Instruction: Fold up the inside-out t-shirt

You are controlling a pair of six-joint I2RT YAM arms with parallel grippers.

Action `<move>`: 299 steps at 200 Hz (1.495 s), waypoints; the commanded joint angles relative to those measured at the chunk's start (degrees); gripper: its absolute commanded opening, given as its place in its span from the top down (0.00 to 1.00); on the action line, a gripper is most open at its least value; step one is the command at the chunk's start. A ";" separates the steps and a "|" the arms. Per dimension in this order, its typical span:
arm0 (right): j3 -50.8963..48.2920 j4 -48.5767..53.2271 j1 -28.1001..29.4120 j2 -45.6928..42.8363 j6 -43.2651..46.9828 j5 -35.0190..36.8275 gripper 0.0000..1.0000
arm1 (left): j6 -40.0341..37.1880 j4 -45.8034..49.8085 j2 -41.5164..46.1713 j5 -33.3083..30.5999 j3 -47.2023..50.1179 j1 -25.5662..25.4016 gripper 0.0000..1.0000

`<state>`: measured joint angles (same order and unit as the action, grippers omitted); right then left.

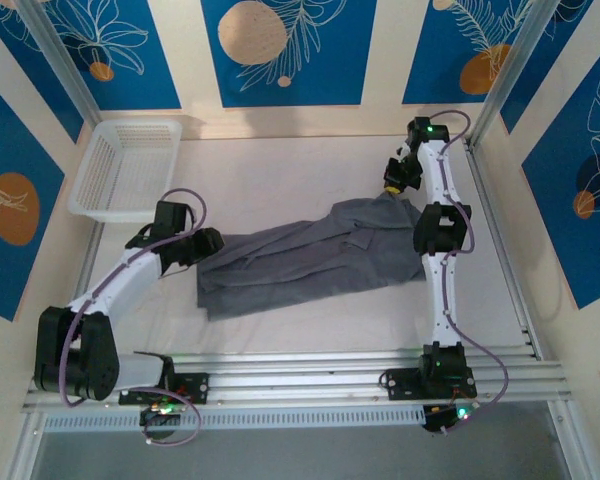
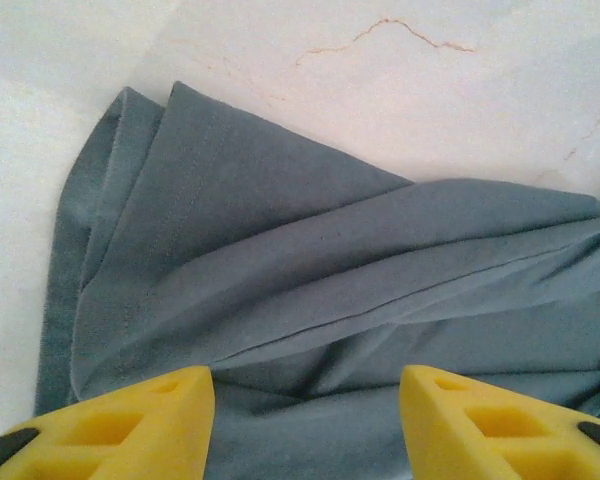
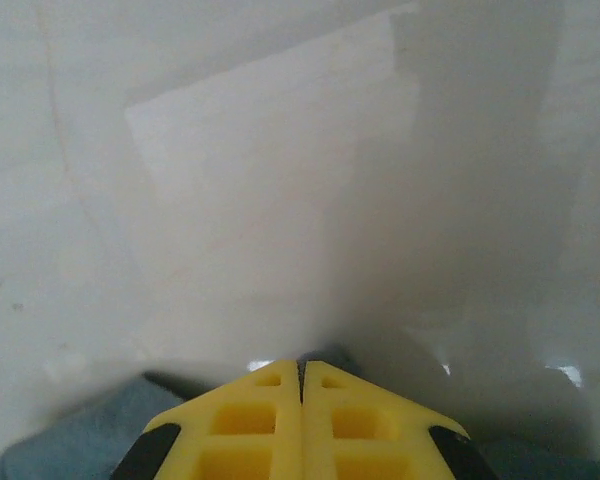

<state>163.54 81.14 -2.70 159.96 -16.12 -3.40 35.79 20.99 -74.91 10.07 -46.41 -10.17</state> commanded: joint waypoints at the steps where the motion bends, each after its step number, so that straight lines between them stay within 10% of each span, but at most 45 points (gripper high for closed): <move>1: 0.94 3.17 -1.33 -6.92 2.19 -6.12 1.00 | -1.37 1.27 -2.01 -2.37 -1.28 -0.33 0.49; 36: -15.72 1.10 -5.01 -23.72 5.26 -6.96 1.00 | -1.02 -0.29 -2.07 -0.58 -1.22 -0.31 0.48; 90: -73.17 -23.70 -7.41 -59.22 1.57 -11.24 1.00 | -2.50 -1.83 -2.31 0.28 -1.11 -0.19 0.48; 126: -99.96 -40.59 -8.11 -72.21 -8.30 -13.50 0.57 | -2.89 -2.07 -3.32 1.81 -0.95 -0.24 0.48; 268: -80.44 -40.84 10.31 -47.30 -10.05 1.38 0.46 | -1.00 -0.54 -3.83 2.24 -1.80 -4.90 0.50; 299: -79.29 -40.37 11.52 -45.88 -11.70 4.63 0.72 | -0.61 -0.01 -4.40 2.11 -2.39 -5.05 0.50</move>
<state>82.04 39.90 7.94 114.59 -25.87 -1.56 34.54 19.35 -79.02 12.58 -47.22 -14.81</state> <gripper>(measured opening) 0.406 0.500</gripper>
